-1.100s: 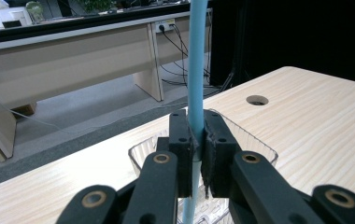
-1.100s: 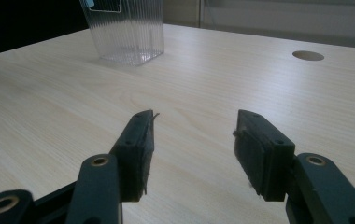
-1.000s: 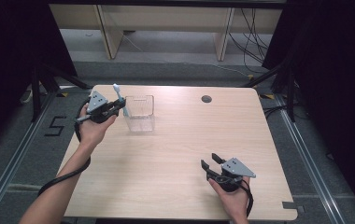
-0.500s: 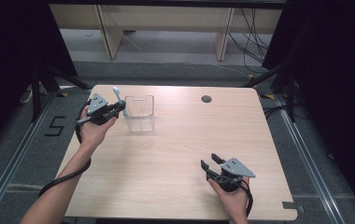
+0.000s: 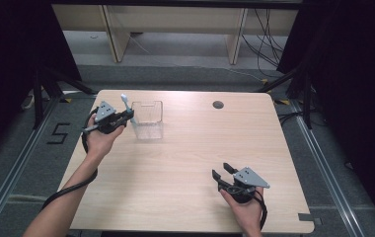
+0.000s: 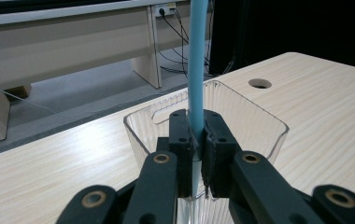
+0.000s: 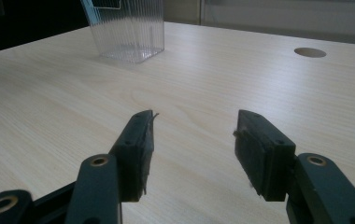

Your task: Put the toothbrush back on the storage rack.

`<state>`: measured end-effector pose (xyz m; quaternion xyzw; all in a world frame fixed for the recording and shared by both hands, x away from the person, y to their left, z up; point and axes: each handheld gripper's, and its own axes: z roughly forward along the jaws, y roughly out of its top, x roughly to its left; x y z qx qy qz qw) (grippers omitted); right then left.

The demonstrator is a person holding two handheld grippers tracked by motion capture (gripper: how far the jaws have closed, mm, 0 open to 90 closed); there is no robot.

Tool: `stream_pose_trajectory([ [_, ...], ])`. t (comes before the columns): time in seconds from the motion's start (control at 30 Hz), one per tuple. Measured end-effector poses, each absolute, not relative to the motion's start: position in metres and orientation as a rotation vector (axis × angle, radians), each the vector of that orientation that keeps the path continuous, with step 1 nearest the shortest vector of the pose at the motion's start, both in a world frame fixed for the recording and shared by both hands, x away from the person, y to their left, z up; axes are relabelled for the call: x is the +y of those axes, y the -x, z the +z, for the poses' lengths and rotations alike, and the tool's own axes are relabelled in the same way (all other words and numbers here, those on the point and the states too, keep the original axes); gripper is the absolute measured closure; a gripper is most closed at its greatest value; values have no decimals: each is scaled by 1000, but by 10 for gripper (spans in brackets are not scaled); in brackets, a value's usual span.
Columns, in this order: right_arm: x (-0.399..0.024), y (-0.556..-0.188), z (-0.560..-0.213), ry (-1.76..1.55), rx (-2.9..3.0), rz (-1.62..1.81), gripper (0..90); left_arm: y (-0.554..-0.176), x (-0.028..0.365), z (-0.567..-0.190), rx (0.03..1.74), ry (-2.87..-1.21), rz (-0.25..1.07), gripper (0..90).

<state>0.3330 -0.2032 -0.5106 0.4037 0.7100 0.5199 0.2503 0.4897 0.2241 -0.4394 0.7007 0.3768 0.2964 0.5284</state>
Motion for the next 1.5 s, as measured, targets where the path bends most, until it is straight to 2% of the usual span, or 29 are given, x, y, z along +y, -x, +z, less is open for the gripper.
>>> stream_pose_trajectory([
  [1.4,-204,-335,-512,-1061,1940,1390,470,-494,222,-460,929,-1693,684,813],
  [1.5,-201,-331,-511,-1147,1952,1403,469,-494,222,-460,930,-1694,680,812],
])
